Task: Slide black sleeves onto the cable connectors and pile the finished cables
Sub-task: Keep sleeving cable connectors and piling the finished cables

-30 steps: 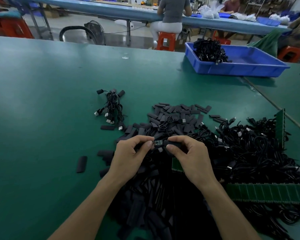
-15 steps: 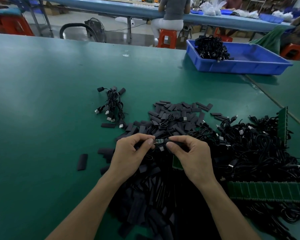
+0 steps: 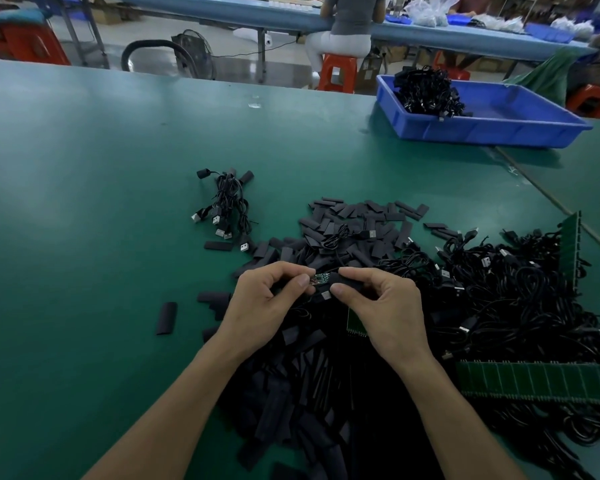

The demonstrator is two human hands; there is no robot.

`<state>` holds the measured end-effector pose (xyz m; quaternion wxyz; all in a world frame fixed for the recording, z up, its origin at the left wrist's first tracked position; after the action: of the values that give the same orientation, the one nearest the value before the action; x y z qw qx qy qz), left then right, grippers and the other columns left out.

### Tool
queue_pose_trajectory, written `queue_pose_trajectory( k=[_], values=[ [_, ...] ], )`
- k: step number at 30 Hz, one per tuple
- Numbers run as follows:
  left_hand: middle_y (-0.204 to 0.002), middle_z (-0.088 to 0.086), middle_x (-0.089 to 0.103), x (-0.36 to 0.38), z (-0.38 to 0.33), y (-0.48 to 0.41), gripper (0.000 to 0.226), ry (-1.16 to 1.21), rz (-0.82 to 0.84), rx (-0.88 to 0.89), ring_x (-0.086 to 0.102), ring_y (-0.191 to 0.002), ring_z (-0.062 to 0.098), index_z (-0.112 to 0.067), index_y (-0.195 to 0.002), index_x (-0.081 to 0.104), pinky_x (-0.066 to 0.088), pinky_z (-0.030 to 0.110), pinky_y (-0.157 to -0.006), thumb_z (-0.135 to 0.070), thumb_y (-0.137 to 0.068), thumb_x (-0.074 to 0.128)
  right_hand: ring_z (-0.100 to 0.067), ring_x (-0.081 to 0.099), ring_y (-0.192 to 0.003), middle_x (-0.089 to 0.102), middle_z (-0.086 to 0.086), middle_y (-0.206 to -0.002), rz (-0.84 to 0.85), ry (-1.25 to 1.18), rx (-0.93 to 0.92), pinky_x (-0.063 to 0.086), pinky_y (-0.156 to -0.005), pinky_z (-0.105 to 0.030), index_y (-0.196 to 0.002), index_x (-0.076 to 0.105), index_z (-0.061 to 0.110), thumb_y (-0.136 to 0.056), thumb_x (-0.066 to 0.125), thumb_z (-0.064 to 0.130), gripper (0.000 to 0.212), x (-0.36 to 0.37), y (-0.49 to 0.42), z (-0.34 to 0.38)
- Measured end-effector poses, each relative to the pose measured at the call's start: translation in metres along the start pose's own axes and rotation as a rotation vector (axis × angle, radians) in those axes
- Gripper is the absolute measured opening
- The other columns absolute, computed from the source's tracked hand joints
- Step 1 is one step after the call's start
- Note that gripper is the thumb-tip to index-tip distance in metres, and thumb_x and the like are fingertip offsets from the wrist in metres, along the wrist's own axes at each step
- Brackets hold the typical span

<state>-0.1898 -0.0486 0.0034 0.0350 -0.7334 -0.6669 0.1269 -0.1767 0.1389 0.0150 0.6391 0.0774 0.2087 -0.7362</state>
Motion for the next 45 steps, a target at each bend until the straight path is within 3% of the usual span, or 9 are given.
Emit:
queue_pose_trajectory(
  k=[9, 14, 17, 23, 26, 30, 35, 39, 45],
  values=[
    [-0.085, -0.006, 0.077, 0.000, -0.005, -0.001, 0.022, 0.015, 0.026, 0.030, 0.073, -0.082, 0.008, -0.026, -0.099, 0.075, 0.055, 0.018, -0.074, -0.008, -0.096, 0.064, -0.004, 0.073, -0.076, 0.075, 0.019, -0.089, 0.240, 0.006, -0.066, 0.056, -0.073, -0.015, -0.098, 0.073, 0.040, -0.079, 0.083, 0.020, 0.029, 0.005, -0.009, 0.017],
    [-0.086, -0.006, 0.077, -0.001, -0.012, -0.003, 0.023, 0.029, 0.044, 0.046, 0.073, -0.084, 0.010, -0.027, -0.100, 0.075, 0.055, 0.018, -0.077, -0.007, -0.095, 0.066, -0.019, 0.069, -0.059, 0.075, -0.001, -0.074, 0.263, -0.136, -0.023, 0.048, -0.049, -0.015, -0.097, 0.075, 0.030, -0.074, 0.080, 0.029, 0.023, 0.003, -0.011, 0.018],
    [-0.088, -0.005, 0.077, -0.001, -0.016, -0.005, 0.022, 0.047, 0.057, 0.066, 0.073, -0.086, 0.012, -0.027, -0.101, 0.075, 0.055, 0.018, -0.078, -0.008, -0.094, 0.066, -0.012, 0.066, -0.052, 0.074, -0.006, -0.069, 0.262, -0.225, 0.005, 0.047, -0.042, -0.018, -0.100, 0.075, 0.019, -0.074, 0.079, 0.026, 0.027, 0.002, -0.012, 0.015],
    [-0.092, -0.012, 0.076, 0.006, -0.014, -0.006, 0.018, -0.089, 0.049, 0.092, 0.073, -0.087, 0.007, -0.029, -0.101, 0.075, 0.055, 0.019, -0.078, -0.014, -0.091, 0.072, -0.003, 0.065, -0.056, 0.074, 0.005, -0.071, 0.263, -0.119, -0.062, 0.048, -0.052, -0.014, -0.099, 0.073, 0.028, -0.083, 0.079, 0.015, 0.021, 0.010, -0.008, 0.023],
    [-0.082, -0.016, 0.074, -0.001, -0.011, -0.006, 0.003, -0.230, -0.036, 0.058, 0.070, -0.077, 0.003, -0.036, -0.087, 0.073, 0.057, 0.025, -0.070, -0.038, -0.087, 0.074, -0.004, 0.068, -0.063, 0.074, 0.011, -0.075, 0.192, -0.068, -0.104, 0.051, -0.062, -0.014, -0.098, 0.071, 0.034, -0.084, 0.078, 0.016, 0.024, 0.008, -0.007, 0.025],
    [-0.062, -0.005, 0.067, -0.005, -0.007, -0.006, 0.038, -0.329, -0.042, -0.005, 0.061, -0.054, 0.013, -0.028, -0.070, 0.070, 0.051, 0.034, -0.053, -0.064, -0.080, 0.062, -0.007, 0.070, -0.069, 0.073, 0.014, -0.079, 0.136, -0.021, -0.148, 0.055, -0.070, -0.017, -0.097, 0.068, 0.040, -0.085, 0.077, 0.018, 0.027, 0.006, -0.006, 0.026],
    [-0.064, 0.002, 0.066, 0.000, -0.004, -0.008, 0.025, -0.268, 0.044, -0.031, 0.044, -0.045, 0.000, -0.023, -0.075, 0.072, 0.032, 0.012, -0.046, -0.035, -0.095, 0.064, -0.008, 0.071, -0.068, 0.073, 0.015, -0.078, 0.112, -0.006, -0.174, 0.055, -0.067, -0.017, -0.098, 0.069, 0.037, -0.087, 0.076, 0.019, 0.022, 0.004, -0.006, 0.024],
    [-0.068, -0.001, 0.067, 0.005, -0.001, -0.008, 0.020, -0.272, 0.100, -0.044, 0.050, -0.054, 0.004, -0.025, -0.082, 0.073, 0.041, 0.023, -0.054, -0.031, -0.097, 0.063, -0.011, 0.070, -0.067, 0.073, 0.010, -0.076, 0.145, -0.040, -0.158, 0.055, -0.065, -0.019, -0.098, 0.071, 0.030, -0.087, 0.076, 0.016, 0.019, 0.004, -0.007, 0.022],
    [-0.067, -0.004, 0.065, 0.007, 0.003, -0.006, 0.019, -0.249, 0.131, -0.053, 0.051, -0.057, 0.005, -0.023, -0.085, 0.072, 0.041, 0.027, -0.055, -0.030, -0.099, 0.060, -0.006, 0.070, -0.068, 0.074, 0.016, -0.080, 0.213, -0.049, -0.140, 0.053, -0.065, -0.014, -0.098, 0.070, 0.034, -0.085, 0.077, 0.013, 0.026, 0.011, -0.010, 0.022]
  ],
)
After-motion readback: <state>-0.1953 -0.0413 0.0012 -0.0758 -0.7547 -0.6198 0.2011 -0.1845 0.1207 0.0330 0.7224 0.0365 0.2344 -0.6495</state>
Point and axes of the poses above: each hand's wrist, its own y-axis away from the middle knuckle, its own x-axis out of the palm, z = x × y, the point moved 9 cm from there along -y, towards the middle knuckle
